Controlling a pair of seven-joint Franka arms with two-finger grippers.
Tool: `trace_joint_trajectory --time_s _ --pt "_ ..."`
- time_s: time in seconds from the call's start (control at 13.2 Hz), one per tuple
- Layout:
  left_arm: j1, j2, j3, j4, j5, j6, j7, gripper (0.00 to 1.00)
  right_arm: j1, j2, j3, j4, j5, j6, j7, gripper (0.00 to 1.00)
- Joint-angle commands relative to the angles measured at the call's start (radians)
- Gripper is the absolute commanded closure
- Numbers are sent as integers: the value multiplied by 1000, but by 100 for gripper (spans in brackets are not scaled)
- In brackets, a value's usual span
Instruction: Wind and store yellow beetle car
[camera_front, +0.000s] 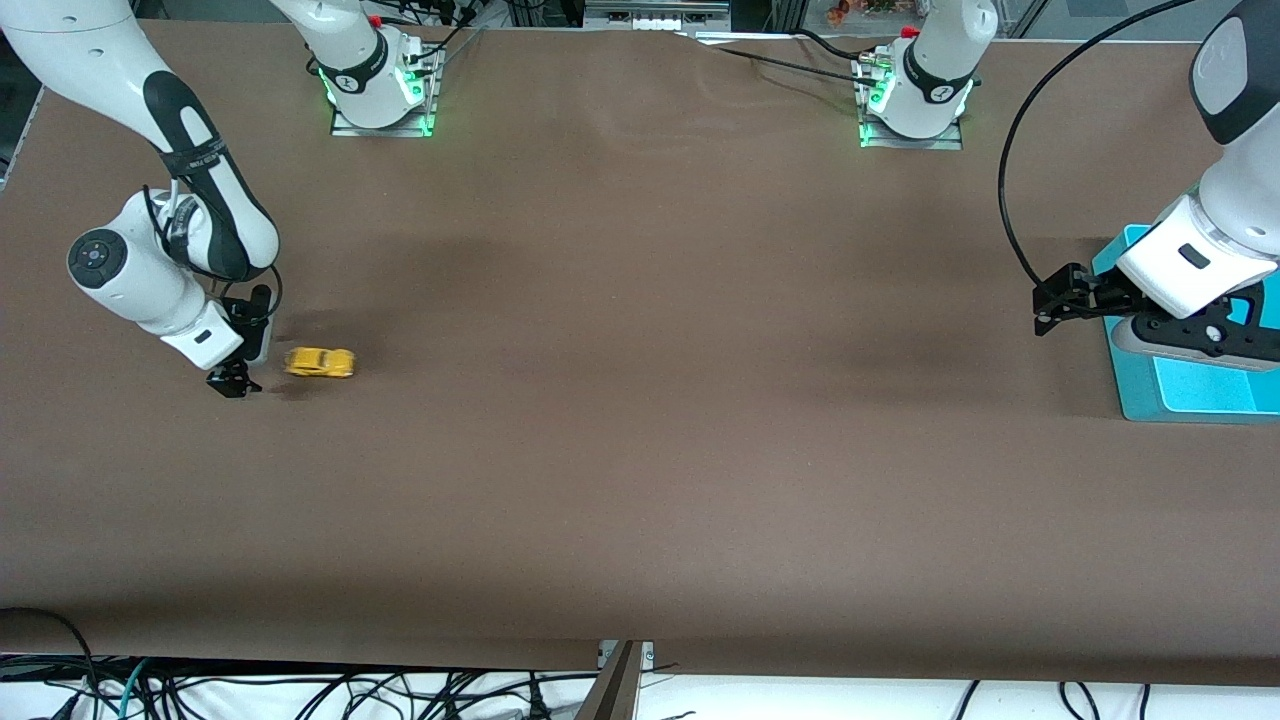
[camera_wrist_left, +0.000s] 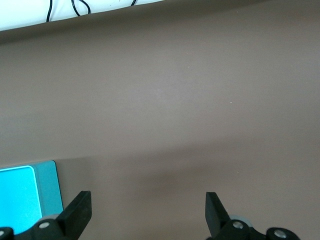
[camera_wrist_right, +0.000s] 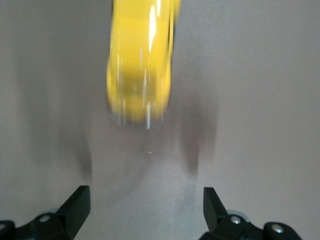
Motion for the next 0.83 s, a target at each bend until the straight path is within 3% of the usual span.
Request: trace_joint_trajectory --time_s 0.0,0.3,0.76 --pt "9 -4 -7 12 -18 -29 -34 0 -12 1 24 39 9 -55 -11 0" --pt "9 -3 -7 14 -18 -27 -34 0 -7 -2 47 143 52 -185 33 0" --pt "7 -2 -9 14 -9 -44 -28 0 4 -2 107 295 54 -385 416 0"
